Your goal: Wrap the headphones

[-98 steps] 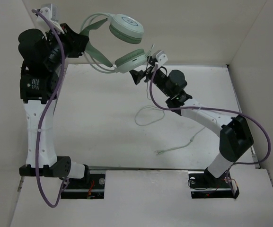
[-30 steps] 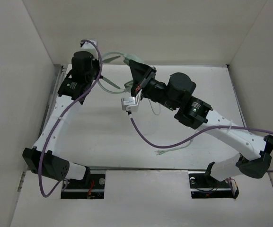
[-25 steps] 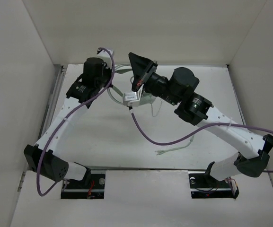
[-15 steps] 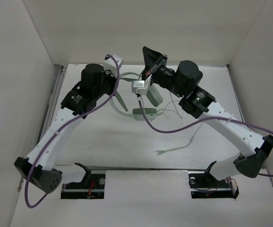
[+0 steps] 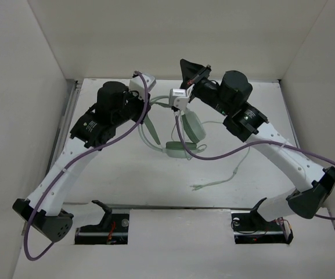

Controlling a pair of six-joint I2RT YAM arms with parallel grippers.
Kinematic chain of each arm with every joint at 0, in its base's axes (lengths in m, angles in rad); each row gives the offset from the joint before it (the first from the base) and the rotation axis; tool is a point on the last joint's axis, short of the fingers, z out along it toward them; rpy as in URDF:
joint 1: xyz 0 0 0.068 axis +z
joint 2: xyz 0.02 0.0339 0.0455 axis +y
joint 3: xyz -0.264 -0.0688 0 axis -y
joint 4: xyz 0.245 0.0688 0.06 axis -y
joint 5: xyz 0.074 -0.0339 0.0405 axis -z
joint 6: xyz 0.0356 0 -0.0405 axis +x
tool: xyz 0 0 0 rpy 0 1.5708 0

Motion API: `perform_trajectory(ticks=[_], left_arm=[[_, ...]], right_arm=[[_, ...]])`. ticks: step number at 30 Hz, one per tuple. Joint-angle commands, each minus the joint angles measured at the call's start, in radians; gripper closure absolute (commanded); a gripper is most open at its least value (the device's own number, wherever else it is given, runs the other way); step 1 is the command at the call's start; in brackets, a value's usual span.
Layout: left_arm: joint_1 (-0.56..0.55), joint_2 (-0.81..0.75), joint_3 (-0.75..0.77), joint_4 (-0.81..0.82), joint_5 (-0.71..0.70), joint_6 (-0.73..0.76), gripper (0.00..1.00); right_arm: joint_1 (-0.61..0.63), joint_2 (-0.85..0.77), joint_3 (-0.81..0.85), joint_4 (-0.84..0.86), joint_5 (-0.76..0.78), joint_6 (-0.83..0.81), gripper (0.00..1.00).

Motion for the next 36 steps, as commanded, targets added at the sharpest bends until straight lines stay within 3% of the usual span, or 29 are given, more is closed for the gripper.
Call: perform_trajectory(ticks=[1,9,18,26,36], left_arm=[[-0.002,-0.046,0.099,0.065,0.089,-0.065,1.00],[0.020,-0.027,0.260,0.033,0.196,-0.151,1.00],[0.054,0.025,0.393,0.030,0.251,-0.251,1.00],[0.097,0.111,0.533,0.044,0.319,-0.398,1.00],[0.101,0.237,0.752,0.036,0.451,-0.587,1.00]], right_arm=[[-0.039,-0.027,0.013,-0.024,-0.039,0.231,1.00],[-0.132,-0.064,0.075,-0.223,-0.235,0.682,0.99],[-0.251,-0.073,0.162,-0.238,-0.547,1.320,0.95],[-0.304,-0.108,0.055,0.054,-0.722,1.893,0.93],[-0.337,-0.068,-0.141,0.376,-0.746,2.207,0.93]])
